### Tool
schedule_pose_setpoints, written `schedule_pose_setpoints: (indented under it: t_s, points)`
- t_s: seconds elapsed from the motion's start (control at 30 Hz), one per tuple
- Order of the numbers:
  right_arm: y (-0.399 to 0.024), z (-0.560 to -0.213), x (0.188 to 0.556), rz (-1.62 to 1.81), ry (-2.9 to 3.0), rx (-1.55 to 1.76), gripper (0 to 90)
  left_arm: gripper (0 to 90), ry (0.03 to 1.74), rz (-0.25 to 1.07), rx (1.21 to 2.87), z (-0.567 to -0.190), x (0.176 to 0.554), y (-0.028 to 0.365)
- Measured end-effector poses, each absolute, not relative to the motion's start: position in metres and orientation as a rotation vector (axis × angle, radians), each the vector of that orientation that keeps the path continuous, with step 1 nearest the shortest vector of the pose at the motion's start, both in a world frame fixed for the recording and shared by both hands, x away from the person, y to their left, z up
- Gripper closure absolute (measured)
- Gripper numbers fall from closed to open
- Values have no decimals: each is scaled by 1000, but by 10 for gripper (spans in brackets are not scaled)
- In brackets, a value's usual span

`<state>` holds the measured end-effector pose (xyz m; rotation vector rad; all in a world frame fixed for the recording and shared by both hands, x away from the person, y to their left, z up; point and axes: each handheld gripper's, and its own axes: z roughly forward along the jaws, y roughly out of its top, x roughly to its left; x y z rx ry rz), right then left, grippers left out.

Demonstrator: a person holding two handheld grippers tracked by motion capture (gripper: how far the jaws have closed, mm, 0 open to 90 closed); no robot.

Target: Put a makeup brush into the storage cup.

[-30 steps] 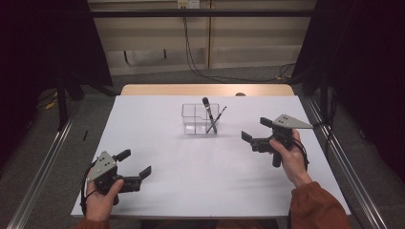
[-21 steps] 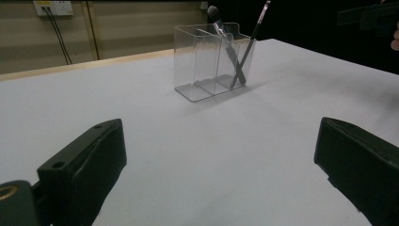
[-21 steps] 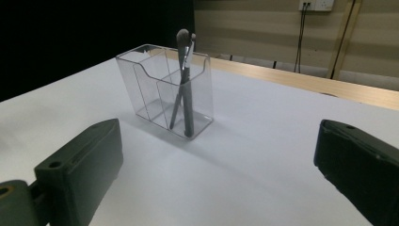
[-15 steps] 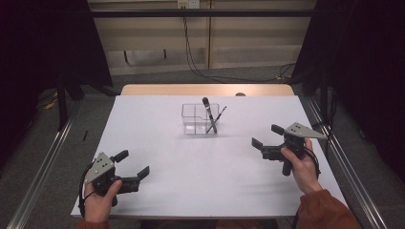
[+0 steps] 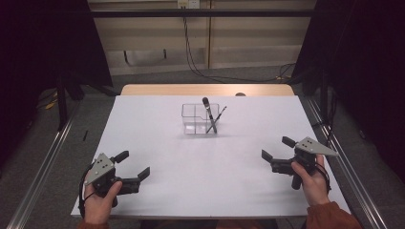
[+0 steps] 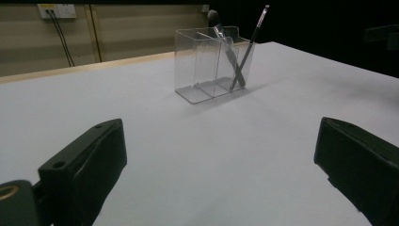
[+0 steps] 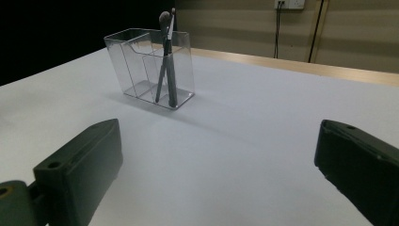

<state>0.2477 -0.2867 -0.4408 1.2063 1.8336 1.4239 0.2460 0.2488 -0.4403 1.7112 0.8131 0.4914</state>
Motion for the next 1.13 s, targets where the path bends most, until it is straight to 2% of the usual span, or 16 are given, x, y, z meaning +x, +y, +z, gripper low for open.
schedule_pose_setpoints:
  t_s: [0.63, 1.13]
  points:
    - [-298, -454, 217, 1401, 1826, 1238, 6, 30, 813, 497, 1716, -441, 242, 250]
    - [-298, -458, 216, 1398, 1842, 1214, 4, 29, 817, 492, 1721, -442, 244, 251]
